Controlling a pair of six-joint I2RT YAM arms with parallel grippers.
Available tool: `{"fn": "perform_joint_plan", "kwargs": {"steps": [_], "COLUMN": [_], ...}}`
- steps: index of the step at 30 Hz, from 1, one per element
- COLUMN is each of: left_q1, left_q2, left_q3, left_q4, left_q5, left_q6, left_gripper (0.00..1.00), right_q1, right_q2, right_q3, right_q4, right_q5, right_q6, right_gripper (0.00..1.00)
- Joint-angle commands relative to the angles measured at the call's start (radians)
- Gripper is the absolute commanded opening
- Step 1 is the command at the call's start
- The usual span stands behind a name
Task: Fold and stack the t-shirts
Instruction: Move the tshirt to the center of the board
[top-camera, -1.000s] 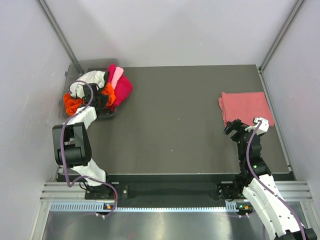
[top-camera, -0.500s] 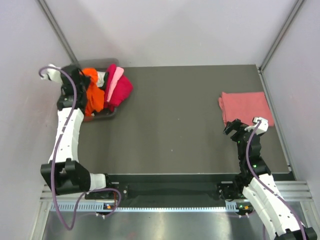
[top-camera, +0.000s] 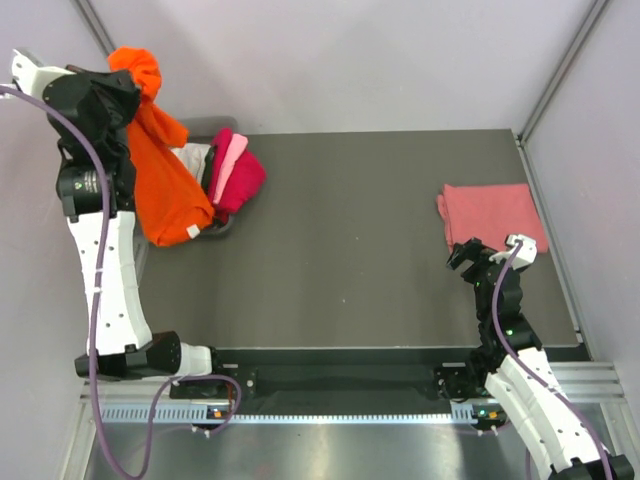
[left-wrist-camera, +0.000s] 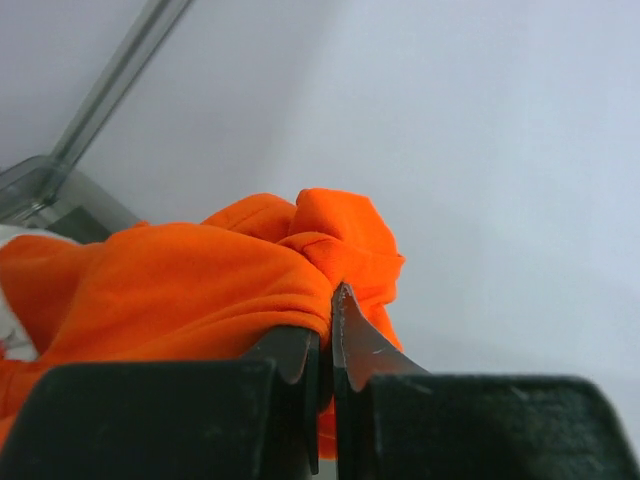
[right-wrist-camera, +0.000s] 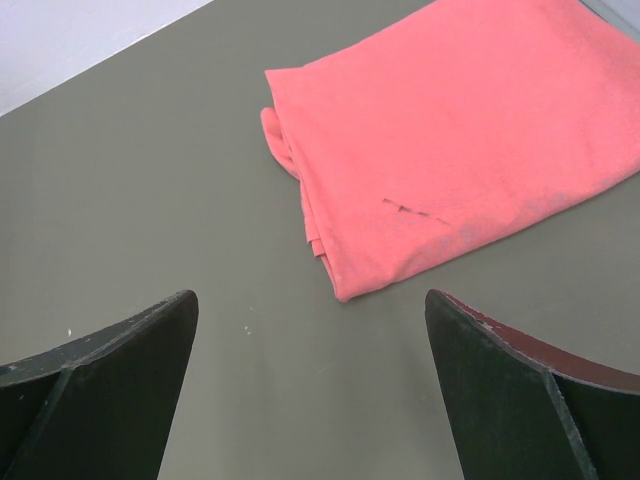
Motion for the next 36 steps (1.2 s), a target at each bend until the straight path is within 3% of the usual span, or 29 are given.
{"fn": "perform_joint_plan", "kwargs": {"steps": [1, 6, 8, 12, 13, 16, 22, 26, 31, 34, 36], "left_q1": [0.004, 0.004, 0.004, -0.034, -0.072, -0.421, -0.69, -0.734, -0.73, -0.729, -0.73], "left_q2": [-0.055, -0.134, -0.142, -0.141, -0.134, -0.055, 0.137, 0.174, 0.096, -0.007, -0.073], "left_q3": [0.142, 0.194, 0.184, 0.04, 0.016, -0.025, 0.115, 0.231, 0.187, -0.029, -0.296], "left_q4": [-0.005, 0.041, 0.076, 0.222, 0.233, 0.222, 0.208, 0.205, 0.129, 0.1, 0.133], "left_q5": [0.117, 0.238, 0.361, 0.486, 0.466, 0.265, 0.211, 0.193, 0.059, 0.012, -0.028], "left_q6": [0.028, -0.085, -0.156, -0.344, -0.336, -0.207, -0.158, -0.13, -0.05, -0.032, -0.038], "left_gripper": [0.0, 0.0, 0.0, 0.0, 0.0, 0.0, 0.0, 0.0, 0.0, 0.0, 0.0], "right_q1": [0.008, 0.008, 0.008, 0.008, 0.008, 0.008, 0.008, 0.009, 0.008, 0.008, 0.006], "right_q2": [-0.005, -0.002, 0.0, 0.0, 0.001, 0.007, 0.018, 0.017, 0.023, 0.032, 0.04], "right_q3": [0.022, 0.021, 0.022, 0.024, 0.024, 0.024, 0.027, 0.029, 0.029, 0.032, 0.033], "right_q4": [0.02, 0.022, 0.024, 0.024, 0.024, 0.027, 0.028, 0.027, 0.028, 0.028, 0.025], "right_q5": [0.006, 0.004, 0.004, 0.004, 0.003, 0.003, 0.004, 0.004, 0.006, 0.009, 0.015], "right_q6": [-0.01, -0.01, -0.01, -0.01, -0.012, -0.012, -0.012, -0.012, -0.012, -0.01, -0.007], "right_gripper": [0.96, 0.96, 0.96, 0.96, 0.96, 0.96, 0.96, 0.96, 0.96, 0.96, 0.97]}}
